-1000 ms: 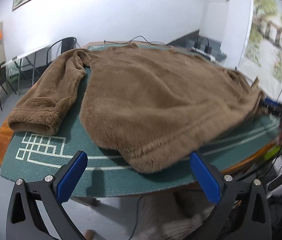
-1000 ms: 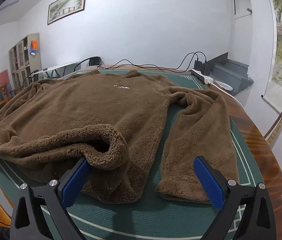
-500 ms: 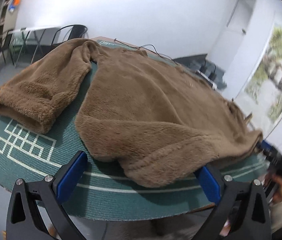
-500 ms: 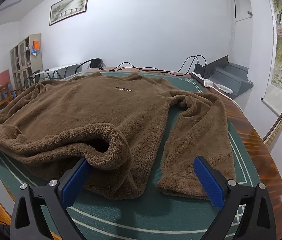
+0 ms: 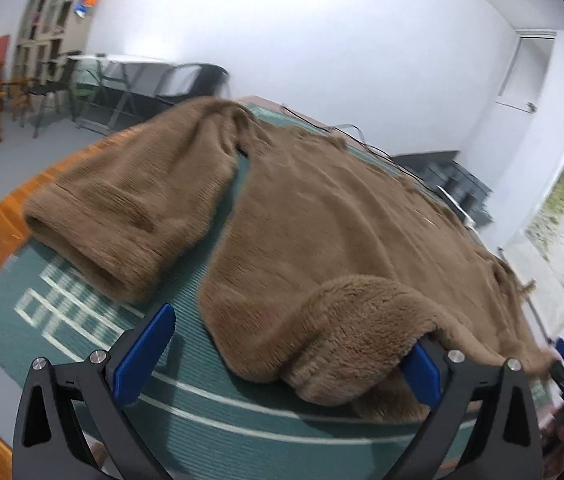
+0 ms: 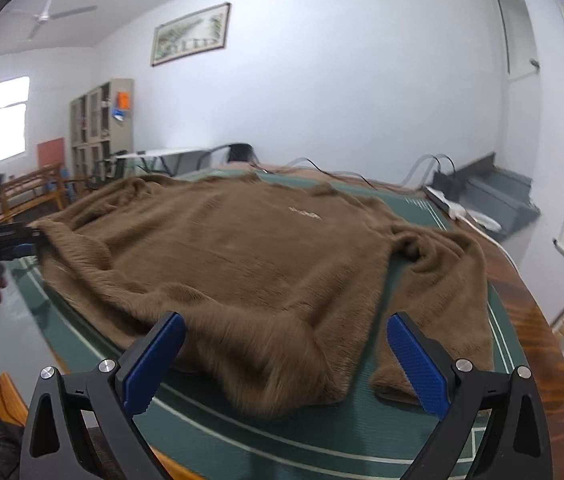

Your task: Fold clothes

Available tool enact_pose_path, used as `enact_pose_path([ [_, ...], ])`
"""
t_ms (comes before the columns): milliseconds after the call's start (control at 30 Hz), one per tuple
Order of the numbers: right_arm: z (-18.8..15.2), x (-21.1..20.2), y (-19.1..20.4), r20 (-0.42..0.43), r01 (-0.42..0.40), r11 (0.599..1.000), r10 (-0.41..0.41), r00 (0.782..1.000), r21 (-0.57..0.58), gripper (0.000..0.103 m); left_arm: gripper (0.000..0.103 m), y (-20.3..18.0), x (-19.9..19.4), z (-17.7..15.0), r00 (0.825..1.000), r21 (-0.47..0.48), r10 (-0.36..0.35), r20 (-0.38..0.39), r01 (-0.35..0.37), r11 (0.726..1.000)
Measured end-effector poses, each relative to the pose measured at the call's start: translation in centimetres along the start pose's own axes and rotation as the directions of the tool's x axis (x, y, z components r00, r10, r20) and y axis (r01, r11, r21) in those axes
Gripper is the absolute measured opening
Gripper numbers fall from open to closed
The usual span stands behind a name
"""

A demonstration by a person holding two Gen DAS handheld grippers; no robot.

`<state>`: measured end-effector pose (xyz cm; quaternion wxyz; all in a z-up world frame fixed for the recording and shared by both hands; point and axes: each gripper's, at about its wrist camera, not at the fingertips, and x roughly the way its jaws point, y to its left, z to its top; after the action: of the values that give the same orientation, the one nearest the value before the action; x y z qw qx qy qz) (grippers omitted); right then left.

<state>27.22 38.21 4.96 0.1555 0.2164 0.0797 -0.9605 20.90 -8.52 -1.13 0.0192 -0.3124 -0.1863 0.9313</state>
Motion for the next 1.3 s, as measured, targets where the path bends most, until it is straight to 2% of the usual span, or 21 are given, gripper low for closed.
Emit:
enact_pose_path([
  [167, 0.3, -0.4, 0.8, 0.001, 0.026, 0.999, -0.026, 1.0, -0.026, 0.102, 0.103, 0.5, -2.2, 1.6, 0.993, 0.016, 0.083, 0.081, -0.085, 0.996],
  [333, 0.2, -1.1, 3.1, 0.024, -0.017, 0.997, 0.019, 1.0, -0.079, 0.102, 0.103, -0.8, -4.9, 2.8, 0.985, 0.069, 0.064, 0.158, -0.076, 0.995],
  [467, -0.6, -0.8, 7.1, 0.013, -0.007, 0.969, 0.01, 1.0, -0.247, 0.102, 0.103, -1.8, -5.6, 2.9, 0.982, 0.122, 0.065, 0.178, -0.088, 0.989],
  [600, -2.2, 0.4, 10.2, -0.037, 0.004, 0.923, -0.019, 0.999, -0.384, 0.102, 0.103, -1.2, -5.5, 2.6, 0.985, 0.109, 0.075, 0.158, -0.092, 0.99],
  [633, -2.5, 0.8, 10.5, -0.048, 0.02, 0.915, -0.043, 0.998, -0.403, 0.102, 0.103, -1.0, -5.5, 2.6, 0.985, 0.098, 0.075, 0.153, -0.091, 0.991],
  [733, -3.2, 1.8, 10.1, -0.037, 0.156, 0.886, -0.191, 0.981, -0.438, 0.102, 0.103, -0.5, -5.7, 2.6, 0.983, 0.087, 0.091, 0.159, -0.106, 0.991],
  [833, -3.5, 1.7, 8.4, 0.001, 0.323, 0.846, -0.356, 0.934, -0.424, 0.102, 0.103, -0.3, -5.3, 2.0, 0.983, 0.097, 0.107, 0.149, -0.123, 0.988],
  [867, -3.5, 1.1, 7.6, 0.008, 0.354, 0.848, -0.382, 0.924, -0.394, 0.098, 0.103, -0.2, -5.0, 1.8, 0.984, 0.1, 0.109, 0.14, -0.124, 0.987],
  [933, -3.4, -0.1, 6.2, -0.004, 0.372, 0.861, -0.399, 0.917, -0.347, 0.063, 0.103, -0.1, -4.4, 1.4, 0.986, 0.106, 0.112, 0.12, -0.125, 0.986],
  [967, -3.5, -0.6, 5.6, -0.017, 0.375, 0.866, -0.403, 0.915, -0.331, 0.032, 0.103, 0.0, -4.2, 1.2, 0.987, 0.11, 0.113, 0.11, -0.126, 0.986],
  [1000, -3.6, -0.9, 5.3, -0.032, 0.372, 0.868, -0.404, 0.914, -0.33, 0.02, 0.103, 0.0, -3.9, 0.9, 0.988, 0.113, 0.115, 0.1, -0.126, 0.986],
  [1067, -4.1, -1.0, 5.3, -0.063, 0.347, 0.868, -0.393, 0.918, -0.354, 0.012, 0.103, 0.2, -3.4, 0.4, 0.99, 0.122, 0.119, 0.081, -0.129, 0.984],
  [1167, -4.4, -0.9, 5.6, -0.087, 0.312, 0.88, -0.364, 0.927, -0.358, 0.009, 0.103, 0.1, -2.7, -0.7, 0.986, 0.164, 0.155, 0.066, -0.164, 0.973],
  [1300, -4.3, -1.2, 4.5, -0.117, 0.287, 0.909, -0.335, 0.935, -0.303, 0.008, 0.103, 1.1, -2.8, -1.7, 0.967, 0.211, 0.238, 0.085, -0.251, 0.945],
])
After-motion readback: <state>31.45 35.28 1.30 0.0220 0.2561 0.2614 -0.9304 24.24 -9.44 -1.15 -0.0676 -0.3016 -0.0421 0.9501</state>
